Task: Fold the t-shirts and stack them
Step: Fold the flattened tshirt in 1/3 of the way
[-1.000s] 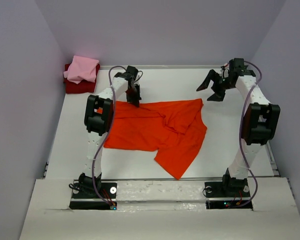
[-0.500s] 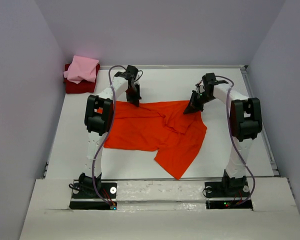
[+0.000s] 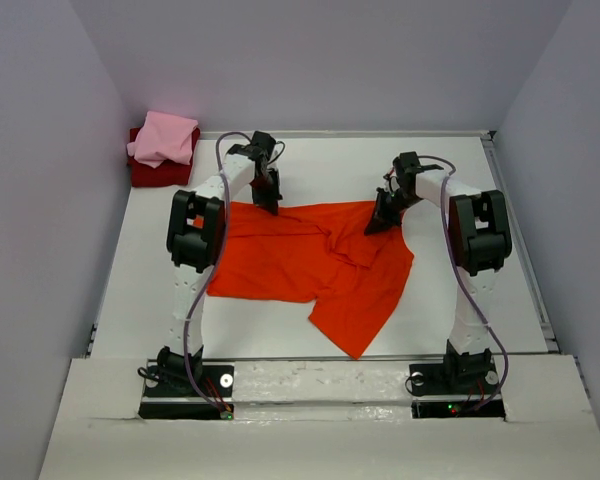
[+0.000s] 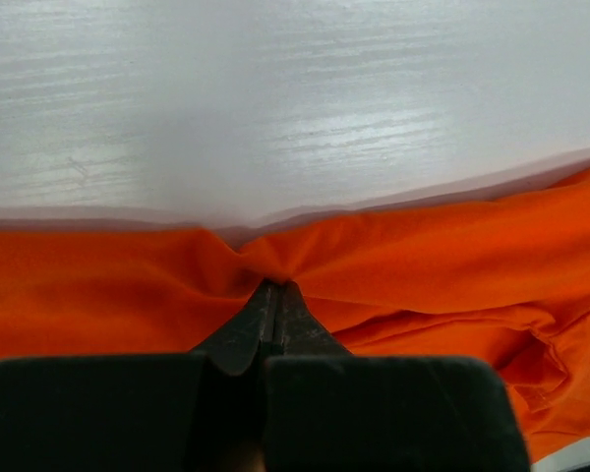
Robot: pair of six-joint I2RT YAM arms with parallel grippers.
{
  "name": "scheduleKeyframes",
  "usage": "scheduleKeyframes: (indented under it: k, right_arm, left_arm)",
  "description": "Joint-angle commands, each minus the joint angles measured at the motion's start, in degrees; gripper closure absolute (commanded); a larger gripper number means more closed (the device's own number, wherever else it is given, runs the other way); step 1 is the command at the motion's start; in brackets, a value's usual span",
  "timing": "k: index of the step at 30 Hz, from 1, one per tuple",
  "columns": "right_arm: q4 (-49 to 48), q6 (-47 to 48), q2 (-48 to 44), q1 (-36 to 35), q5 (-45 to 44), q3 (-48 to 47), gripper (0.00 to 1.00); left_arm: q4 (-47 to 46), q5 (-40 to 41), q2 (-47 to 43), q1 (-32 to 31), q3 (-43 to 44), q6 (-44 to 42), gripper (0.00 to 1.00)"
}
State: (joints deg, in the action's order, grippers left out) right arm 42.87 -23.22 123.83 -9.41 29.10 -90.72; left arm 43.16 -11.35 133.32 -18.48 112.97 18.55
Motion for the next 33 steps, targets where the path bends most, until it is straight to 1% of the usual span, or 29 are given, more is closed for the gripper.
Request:
scheduleKeyframes:
  k: [1,2,3,4,7,9,11,14,16,17,18,19,21,22,23,24,25,26,27,29,30,33]
  right_arm:
    - [-0.4,2.3,0.7,0.3,-2.2,-0.8,1.0]
    - [-0.3,2.5,0.9,0.3,-1.9,-0.8,1.0]
    - [-0.2,2.6,1.0,0.3,-1.8,-0.7,1.0]
    - [-0.2,2.7,1.0,0.3,-1.6,-0.7,1.0]
    - [-0.2,2.8,1.0,0.3,-1.2,-0.7,1.0]
    - [-0.2,2.9,1.0,0.3,-1.2,-0.8,1.0]
    - [-0.2,2.9,1.1,0.3,-1.0,-1.0,1.0]
    - [-0.2,2.7,1.3,0.3,-0.5,-1.0,1.0]
    - [-0.2,2.7,1.3,0.3,-0.5,-1.0,1.0]
    - [-0.2,2.6,1.2,-0.3,-0.5,-1.0,1.0]
    - [-0.3,2.7,1.2,-0.3,-0.3,-1.0,1.0]
    - [-0.3,2.8,1.0,-0.3,-0.1,-1.0,1.0]
    - [-0.2,2.8,0.9,-0.3,0.1,-1.0,1.0]
    - [-0.1,2.7,0.6,-0.3,0.2,-0.9,1.0]
    - [-0.1,2.8,0.4,-0.3,0.3,-0.9,1.0]
    - [0.2,2.7,0.2,-0.3,0.3,-0.8,1.0]
    - [0.4,2.8,-0.2,-0.3,0.4,-0.9,1.0]
    - [1.0,2.7,-0.3,-0.3,0.4,-1.0,1.0]
    - [1.3,2.7,-0.4,-0.3,0.5,-1.4,1.0]
    - [2.1,2.7,-0.7,-0.8,0.7,-2.8,1.0]
    - [2.6,2.8,-0.8,-0.8,0.7,-3.3,1.0]
    - [4.8,3.2,-1.4,-0.8,0.5,-5.3,1.0]
  left_arm:
    - [1.4,-2.7,-8.0,0.4,-1.6,0.9,0.95]
    - [1.4,-2.9,-8.9,0.2,-2.5,1.1,0.87]
    - [1.6,-2.3,-11.2,-0.1,-4.3,1.4,0.77]
    - [1.6,-2.3,-12.4,-0.2,-5.2,1.8,0.63]
    - [2.5,-1.8,-16.6,-0.2,-7.8,2.0,0.53]
    - [3.2,-1.9,-18.6,-0.3,-10.1,2.0,0.51]
    - [5.2,-1.2,-18.8,-0.6,-11.4,1.3,0.51]
    - [5.2,0.7,-19.1,-1.2,-13.2,0.1,0.49]
    - [7.5,2.1,-18.2,-1.3,-12.6,-2.1,0.48]
    - [9.5,2.8,-15.8,-1.7,-11.6,-3.6,0.48]
    - [11.7,5.3,-14.8,-2.7,-10.0,-5.4,0.48]
    - [11.7,10.2,-15.1,-3.2,-8.8,-5.7,0.49]
    - [8.5,8.7,-16.9,-4.4,-10.4,-7.4,0.49]
    - [8.3,14.3,-16.5,-5.5,-9.4,-7.9,0.48]
    - [8.8,17.9,-16.1,-6.6,-8.0,-7.7,0.48]
    - [9.1,20.6,-14.2,-8.5,-4.5,-7.8,0.48]
    - [9.2,23.6,-13.1,-9.4,-3.2,-8.2,0.49]
    - [9.4,25.8,-10.3,-11.2,0.1,-8.9,0.51]
    - [10.0,29.6,-9.0,-11.7,1.9,-8.8,0.52]
    - [11.6,28.9,-5.6,-11.9,4.5,-8.7,0.52]
    - [12.2,29.1,-5.0,-11.8,6.6,-8.3,0.52]
    - [13.4,28.4,-4.5,-11.8,8.3,-6.3,0.49]
